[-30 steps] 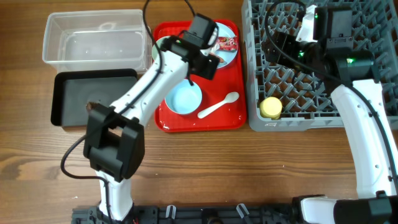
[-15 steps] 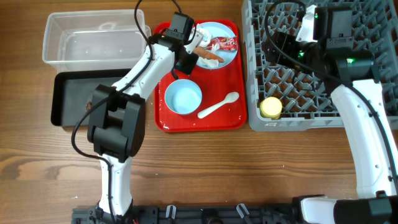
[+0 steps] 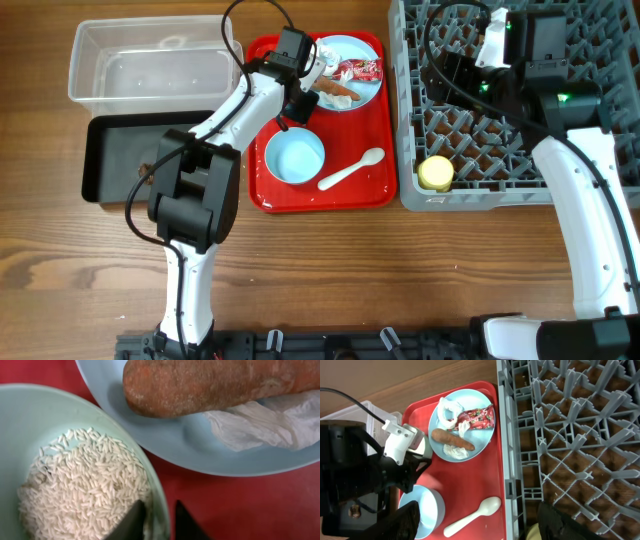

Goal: Sort waste into correct bins and load items into the dishwasher rack
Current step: 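Grasp the green rice bowl rim with the left gripper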

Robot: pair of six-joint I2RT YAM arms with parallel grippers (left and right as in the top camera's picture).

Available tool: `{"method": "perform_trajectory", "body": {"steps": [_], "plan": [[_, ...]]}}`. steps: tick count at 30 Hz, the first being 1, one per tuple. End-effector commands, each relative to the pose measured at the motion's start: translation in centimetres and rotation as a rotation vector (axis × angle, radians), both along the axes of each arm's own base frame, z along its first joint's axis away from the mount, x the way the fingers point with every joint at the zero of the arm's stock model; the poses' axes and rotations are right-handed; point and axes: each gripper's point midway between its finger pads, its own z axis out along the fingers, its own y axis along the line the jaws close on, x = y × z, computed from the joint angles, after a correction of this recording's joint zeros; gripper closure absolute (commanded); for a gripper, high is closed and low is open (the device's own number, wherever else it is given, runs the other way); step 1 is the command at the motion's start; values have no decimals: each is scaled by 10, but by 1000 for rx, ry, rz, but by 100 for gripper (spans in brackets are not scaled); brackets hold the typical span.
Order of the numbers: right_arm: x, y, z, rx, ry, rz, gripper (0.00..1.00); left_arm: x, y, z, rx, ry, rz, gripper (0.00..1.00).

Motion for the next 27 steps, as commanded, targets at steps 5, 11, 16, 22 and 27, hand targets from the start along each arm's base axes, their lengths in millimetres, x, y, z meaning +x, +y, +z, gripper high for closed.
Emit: {"method": "perform_trajectory", "body": {"steps": [5,11,16,22,27], "plan": [[2,-2,-3,-18,-1,7,23,7,4,12,-11,-33,81,96],[2,-2,-3,-19,-2,8,23,12,0,86,-129,-138,192,96],[2,-2,-3,-19,-2,7,23,-10,-5,145,-258,-147,236,96],[1,-2,-5,-20,6,8,23,-64,11,151,-339,94,313,96],[0,-2,-5,-20,7,8,23,-97,67,140,-388,336,452,96]]}}
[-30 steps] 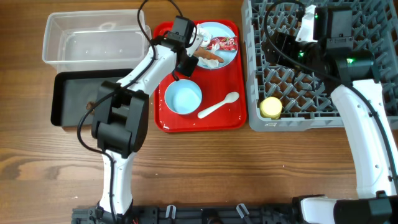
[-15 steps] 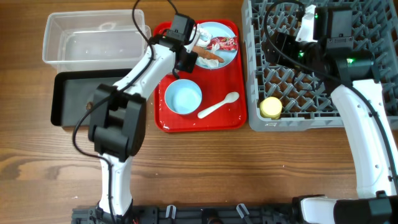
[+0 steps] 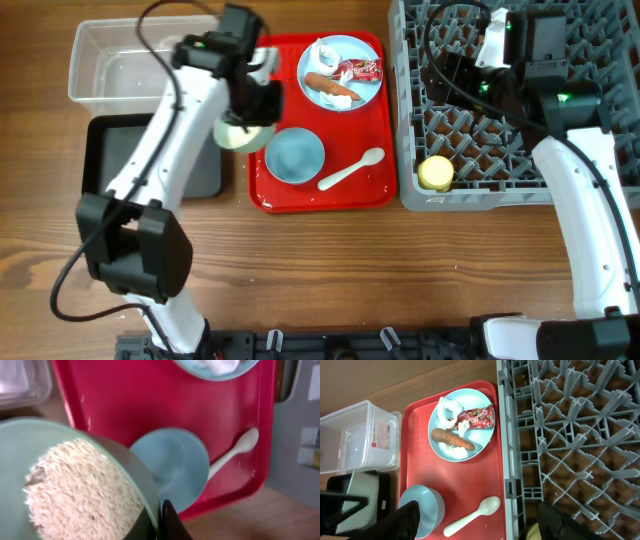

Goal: Sort waste into correct bins and load items into the dishwasher rack
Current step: 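Grasp the green rice bowl rim with the left gripper, then tip the green bowl over the black tray to pour out rice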

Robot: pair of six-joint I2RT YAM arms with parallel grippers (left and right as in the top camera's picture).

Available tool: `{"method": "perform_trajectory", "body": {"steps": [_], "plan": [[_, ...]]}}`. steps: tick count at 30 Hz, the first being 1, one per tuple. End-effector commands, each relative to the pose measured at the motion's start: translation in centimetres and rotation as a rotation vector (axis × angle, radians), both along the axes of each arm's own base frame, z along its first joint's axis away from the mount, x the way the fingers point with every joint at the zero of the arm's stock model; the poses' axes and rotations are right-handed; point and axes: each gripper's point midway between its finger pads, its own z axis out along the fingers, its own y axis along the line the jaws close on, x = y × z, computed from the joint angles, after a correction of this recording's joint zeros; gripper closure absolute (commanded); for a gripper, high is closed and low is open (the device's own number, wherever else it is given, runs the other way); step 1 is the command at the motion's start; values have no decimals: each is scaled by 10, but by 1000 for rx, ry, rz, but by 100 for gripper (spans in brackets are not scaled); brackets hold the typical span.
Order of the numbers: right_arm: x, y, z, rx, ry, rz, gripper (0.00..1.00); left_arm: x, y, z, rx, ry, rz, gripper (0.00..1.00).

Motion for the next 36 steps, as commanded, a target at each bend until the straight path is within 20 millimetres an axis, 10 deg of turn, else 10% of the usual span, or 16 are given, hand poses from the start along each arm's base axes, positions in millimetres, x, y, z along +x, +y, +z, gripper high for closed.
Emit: {"method": "perform_trajectory", "body": {"steps": [1,10,18,27,36], "plan": [[1,-2,-5,-20,6,8,23,-6,27,15,-119,55,80,96],[-4,-2,-8,-22,28,8,23,-23,55,11,-359,127,81,96],[-3,-2,-7,-22,24,8,23,-28,97,46,-517,-44,202,96],[-3,-2,-7,-21,23,8,23,-41,154,12,-944,-161,429,96],[-2,-2,-7,-20,23,6,23,-43,196,37,-1071,-317,472,96]]}}
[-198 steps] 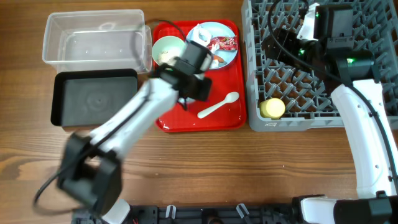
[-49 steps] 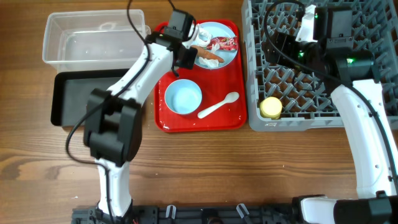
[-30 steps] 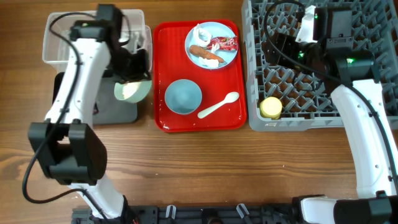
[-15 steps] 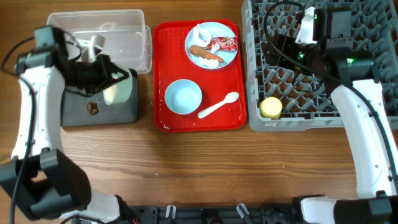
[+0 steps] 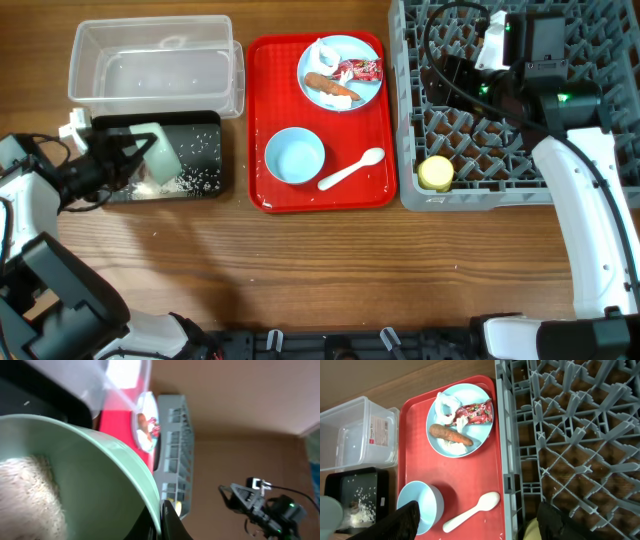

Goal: Sort waste into correct bins and load items into the dishwasher rack
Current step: 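Tip the green bowl over the black tray to pour out rice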

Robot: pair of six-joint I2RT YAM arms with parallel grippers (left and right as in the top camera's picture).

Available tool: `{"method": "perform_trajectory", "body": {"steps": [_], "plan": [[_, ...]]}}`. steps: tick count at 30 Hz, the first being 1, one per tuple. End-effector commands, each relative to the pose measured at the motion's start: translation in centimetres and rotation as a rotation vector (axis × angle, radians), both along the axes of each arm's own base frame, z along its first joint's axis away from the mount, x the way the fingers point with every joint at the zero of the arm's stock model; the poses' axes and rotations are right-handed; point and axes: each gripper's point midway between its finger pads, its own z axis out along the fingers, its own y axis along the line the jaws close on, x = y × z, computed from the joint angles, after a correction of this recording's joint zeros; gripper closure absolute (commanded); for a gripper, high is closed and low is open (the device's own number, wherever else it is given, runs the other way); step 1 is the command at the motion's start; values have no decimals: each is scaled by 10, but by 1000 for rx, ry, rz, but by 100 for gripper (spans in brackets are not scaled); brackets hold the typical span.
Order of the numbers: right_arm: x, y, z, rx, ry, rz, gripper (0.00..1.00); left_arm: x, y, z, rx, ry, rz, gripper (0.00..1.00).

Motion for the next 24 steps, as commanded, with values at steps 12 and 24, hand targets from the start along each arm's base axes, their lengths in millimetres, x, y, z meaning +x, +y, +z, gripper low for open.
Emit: {"method": "perform_trajectory", "body": {"steps": [12,24], "plan": [[2,-2,-3,-20,-2,8,23,2,-5,51,-154,-264,-70,96],[6,-7,-2,-72,-36,28,23,17,6,47,-343,50,17,96]]}}
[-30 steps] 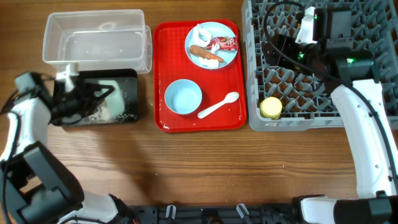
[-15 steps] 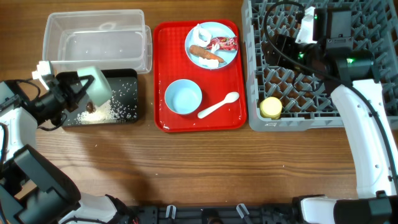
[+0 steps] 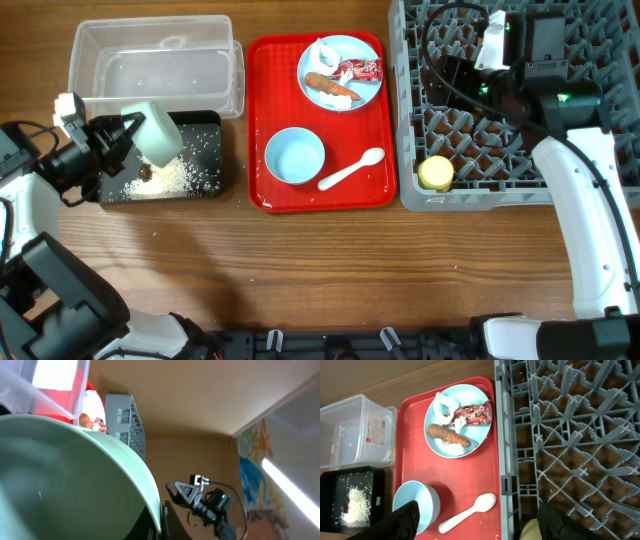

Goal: Sort waste into correct bins and load items into the dishwasher rack
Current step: 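Tip the green bowl over the black tray to pour out rice, then set the green bowl back on the red tray with the left gripper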

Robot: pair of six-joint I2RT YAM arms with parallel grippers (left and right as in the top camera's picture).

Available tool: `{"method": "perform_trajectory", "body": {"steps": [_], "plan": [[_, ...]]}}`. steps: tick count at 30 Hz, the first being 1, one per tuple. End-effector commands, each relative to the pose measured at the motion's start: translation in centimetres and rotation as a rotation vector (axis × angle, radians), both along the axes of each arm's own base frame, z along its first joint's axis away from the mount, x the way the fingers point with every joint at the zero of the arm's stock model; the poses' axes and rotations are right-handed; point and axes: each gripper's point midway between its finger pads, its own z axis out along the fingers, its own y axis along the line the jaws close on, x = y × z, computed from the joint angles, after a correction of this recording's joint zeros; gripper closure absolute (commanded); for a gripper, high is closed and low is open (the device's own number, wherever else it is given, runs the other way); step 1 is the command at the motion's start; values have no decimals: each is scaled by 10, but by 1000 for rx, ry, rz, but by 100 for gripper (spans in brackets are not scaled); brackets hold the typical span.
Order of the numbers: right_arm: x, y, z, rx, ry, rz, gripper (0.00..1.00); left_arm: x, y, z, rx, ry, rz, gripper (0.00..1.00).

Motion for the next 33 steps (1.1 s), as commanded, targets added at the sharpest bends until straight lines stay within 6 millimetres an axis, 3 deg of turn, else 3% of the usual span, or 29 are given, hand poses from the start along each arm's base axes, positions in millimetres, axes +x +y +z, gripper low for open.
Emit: {"method": "perform_trajectory", "body": {"steps": [1,4,7,10,12,15,19,22,23,25,27,30,32,33], "plan": [[5,-5,-2,-46,-23,13,23,4,3,1,-89,130,19,96],[6,-5,-1,-45,-25,13,23,14,-12,5,-36,116,-9,96],[6,-5,-1,-45,-25,12,23,31,-45,34,71,-23,-85,96],[6,-5,-1,-44,-27,12,23,47,-97,80,190,-250,-168,96],[6,-5,-1,-43,-26,11,23,53,-135,98,236,-382,-212,96],[6,-5,-1,-43,-26,11,23,62,-180,95,284,-425,-212,96],[6,-4,-1,-42,-25,11,23,69,-231,74,402,-427,-180,96],[5,-4,-1,-40,-22,8,23,77,-257,42,677,-499,-122,96],[5,-4,-1,-40,-22,8,23,84,-254,19,893,-513,-76,96],[5,-4,-2,-41,-21,8,23,90,-240,-8,1215,-511,-22,96],[5,-4,-2,-37,-20,5,23,87,-242,-21,1474,-605,-78,96],[5,-3,-2,-21,-13,-3,23,87,-246,-36,1588,-694,-179,96],[3,-3,-3,-23,-2,-3,23,93,-239,-65,1608,-637,-224,96],[1,-4,-4,-24,5,-3,23,93,-240,-89,1616,-601,-270,96]]}}
